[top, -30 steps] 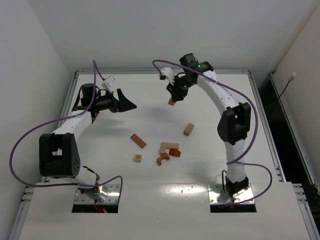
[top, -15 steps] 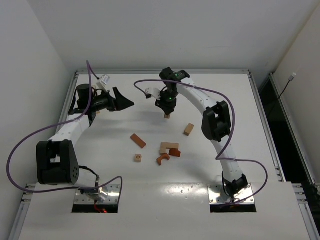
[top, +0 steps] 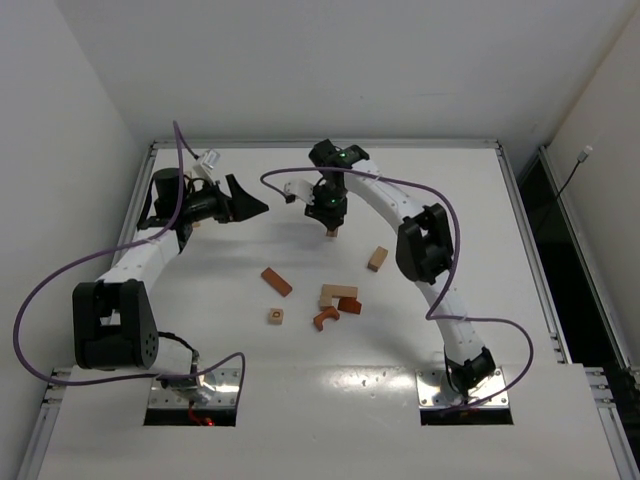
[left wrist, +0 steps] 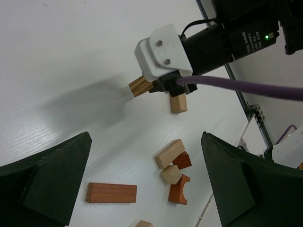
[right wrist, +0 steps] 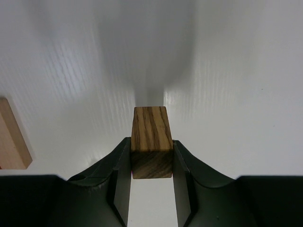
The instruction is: Build the wood block tower
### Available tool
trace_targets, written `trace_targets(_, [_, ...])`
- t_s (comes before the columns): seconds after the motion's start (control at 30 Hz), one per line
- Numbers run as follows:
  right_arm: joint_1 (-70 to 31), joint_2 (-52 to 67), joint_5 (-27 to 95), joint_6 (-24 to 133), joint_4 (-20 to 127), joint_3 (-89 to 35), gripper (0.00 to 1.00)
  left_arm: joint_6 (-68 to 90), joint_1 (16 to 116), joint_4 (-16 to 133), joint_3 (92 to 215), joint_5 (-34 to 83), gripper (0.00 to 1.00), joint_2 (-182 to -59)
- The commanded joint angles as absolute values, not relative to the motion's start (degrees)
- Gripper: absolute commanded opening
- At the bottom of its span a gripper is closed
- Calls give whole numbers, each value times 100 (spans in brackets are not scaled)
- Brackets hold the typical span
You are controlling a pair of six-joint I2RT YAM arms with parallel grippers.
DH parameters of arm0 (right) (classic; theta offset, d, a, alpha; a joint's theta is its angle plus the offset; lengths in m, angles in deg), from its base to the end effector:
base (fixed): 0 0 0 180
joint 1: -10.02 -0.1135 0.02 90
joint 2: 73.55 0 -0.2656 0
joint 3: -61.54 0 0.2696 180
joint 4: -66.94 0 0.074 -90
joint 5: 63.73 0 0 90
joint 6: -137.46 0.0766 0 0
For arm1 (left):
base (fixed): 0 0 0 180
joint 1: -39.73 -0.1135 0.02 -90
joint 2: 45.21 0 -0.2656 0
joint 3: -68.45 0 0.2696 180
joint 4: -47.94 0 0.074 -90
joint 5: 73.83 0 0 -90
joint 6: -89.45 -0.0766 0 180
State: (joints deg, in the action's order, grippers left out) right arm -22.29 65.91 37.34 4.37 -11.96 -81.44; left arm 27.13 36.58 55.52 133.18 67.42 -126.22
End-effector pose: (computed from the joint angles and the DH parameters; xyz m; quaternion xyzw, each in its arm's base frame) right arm 0.4389 0.2950 0.1583 -0.6134 0.7736 0.0834 0.1351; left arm 0.3516 -0.0405 0.2509 0.0267 0.7911 -0.4587 0.4038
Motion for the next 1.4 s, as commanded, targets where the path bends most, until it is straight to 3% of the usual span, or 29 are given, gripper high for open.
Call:
trace_targets(0.0, [-2294, 6611, 3568, 377, -1087, -8394, 1, 2748, 3596, 5368, 13386, 6881, 100, -12624])
trace_targets(1.13, [-2452, 6875, 3506, 272, -1140, -8341, 5, 2748, 3596, 5368, 13439, 6935, 100, -12835])
trace_targets(1.37, [-2452, 6875, 3506, 325, -1140, -8289, 22, 2748, 3596, 5315, 13439, 6987, 100, -12835])
